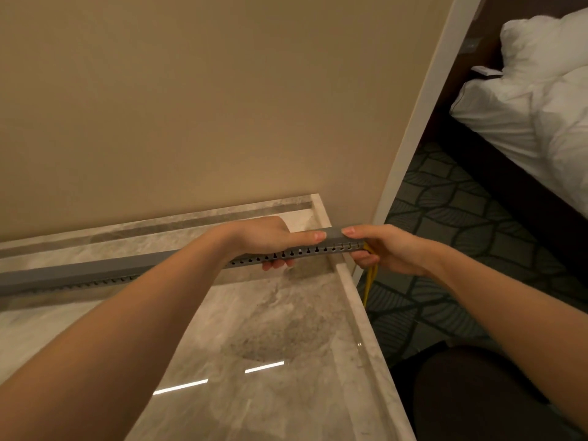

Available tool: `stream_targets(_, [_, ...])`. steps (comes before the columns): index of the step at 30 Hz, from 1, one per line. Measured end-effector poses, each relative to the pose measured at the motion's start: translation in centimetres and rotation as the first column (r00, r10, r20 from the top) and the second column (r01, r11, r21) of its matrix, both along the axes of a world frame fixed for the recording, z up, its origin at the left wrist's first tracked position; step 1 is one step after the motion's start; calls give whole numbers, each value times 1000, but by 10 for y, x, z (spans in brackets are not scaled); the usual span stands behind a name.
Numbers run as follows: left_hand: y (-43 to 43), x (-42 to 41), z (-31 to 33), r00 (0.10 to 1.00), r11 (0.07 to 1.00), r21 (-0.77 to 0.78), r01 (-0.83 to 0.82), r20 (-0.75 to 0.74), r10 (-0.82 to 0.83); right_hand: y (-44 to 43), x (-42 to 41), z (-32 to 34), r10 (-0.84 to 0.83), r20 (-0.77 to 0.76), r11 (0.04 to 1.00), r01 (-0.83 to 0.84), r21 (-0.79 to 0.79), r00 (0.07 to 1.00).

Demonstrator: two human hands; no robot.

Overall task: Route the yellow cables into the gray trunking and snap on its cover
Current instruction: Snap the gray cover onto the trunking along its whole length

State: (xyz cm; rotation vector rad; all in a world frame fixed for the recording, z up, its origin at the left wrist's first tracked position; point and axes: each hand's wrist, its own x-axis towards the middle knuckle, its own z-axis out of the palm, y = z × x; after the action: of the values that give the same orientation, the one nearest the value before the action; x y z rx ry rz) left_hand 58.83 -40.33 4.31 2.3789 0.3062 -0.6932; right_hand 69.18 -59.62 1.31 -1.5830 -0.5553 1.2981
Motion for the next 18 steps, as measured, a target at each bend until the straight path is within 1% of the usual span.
stream_targets(2, [1, 1, 2, 1000, 998, -60, -15, -28, 14, -2, -4, -6, -76, -5, 995, 76, 58, 997])
stream_targets(4, [1, 4, 6, 996, 985, -167, -48, -87, 34, -1, -7, -7, -128, 17, 987, 125, 101, 992])
stream_targets(7, [-2, 12, 13, 985, 953, -299, -52, -171, 0, 0, -9, -3, -155, 21, 979, 151, 135, 988])
stream_targets(13, [-9, 26, 13, 988, 926, -376, 25, -134, -81, 0, -9, 5, -152, -46, 977, 157, 142, 987])
stream_targets(18, [-4, 26, 5, 976, 841, -541, 21, -170, -133, 4, -15, 1, -190, -93, 966, 203, 160, 977])
